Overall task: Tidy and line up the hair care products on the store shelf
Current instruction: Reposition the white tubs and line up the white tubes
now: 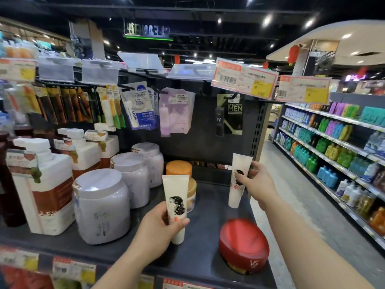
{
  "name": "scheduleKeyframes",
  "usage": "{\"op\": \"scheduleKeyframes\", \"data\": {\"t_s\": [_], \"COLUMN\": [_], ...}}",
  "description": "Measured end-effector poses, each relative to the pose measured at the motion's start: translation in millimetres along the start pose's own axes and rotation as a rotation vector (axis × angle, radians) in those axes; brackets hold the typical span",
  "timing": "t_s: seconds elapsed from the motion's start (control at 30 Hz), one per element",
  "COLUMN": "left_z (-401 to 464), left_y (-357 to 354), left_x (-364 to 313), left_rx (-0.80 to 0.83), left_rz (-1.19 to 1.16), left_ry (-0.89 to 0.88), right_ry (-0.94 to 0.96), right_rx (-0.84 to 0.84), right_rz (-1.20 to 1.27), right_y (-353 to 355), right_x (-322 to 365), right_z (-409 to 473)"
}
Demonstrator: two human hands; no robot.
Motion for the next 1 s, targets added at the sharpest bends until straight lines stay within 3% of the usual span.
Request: {"op": "scheduleKeyframes", "data": {"t_s": [0.17,0.37,0.6,1.0], "left_z": [-3,-2,-7,-58], "left_y": [9,19,34,139], "left_x": [6,2,-9,12], "left_rx": [-0.026,-0.051,-0.054,-0.195], "left_rz": [-0.039,-0.039,-0.034,0.024], "left_ry": [0.010,0.010,0.011,0.011], "right_ry": [-0.075,0.033,0.115,0.187], "right_rx": [0.061,0.270,0.538,0.757], "right_rz": [-0.154,-0.227,-0.159,-0.046], "right_y": [-10,-52,-114,-198], "right_x": [-19,-4,29,77], "right_z": [9,-8,-56,-140]}}
Point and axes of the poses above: each hand's wrist, its own z-axis towards the middle knuckle, its own y-axis out of the back of the hand, x = y × z, the point moved 8 cm from there along z, towards the middle knuckle, and after that the axes turned 13 degrees about z, right-handed, at the moved point
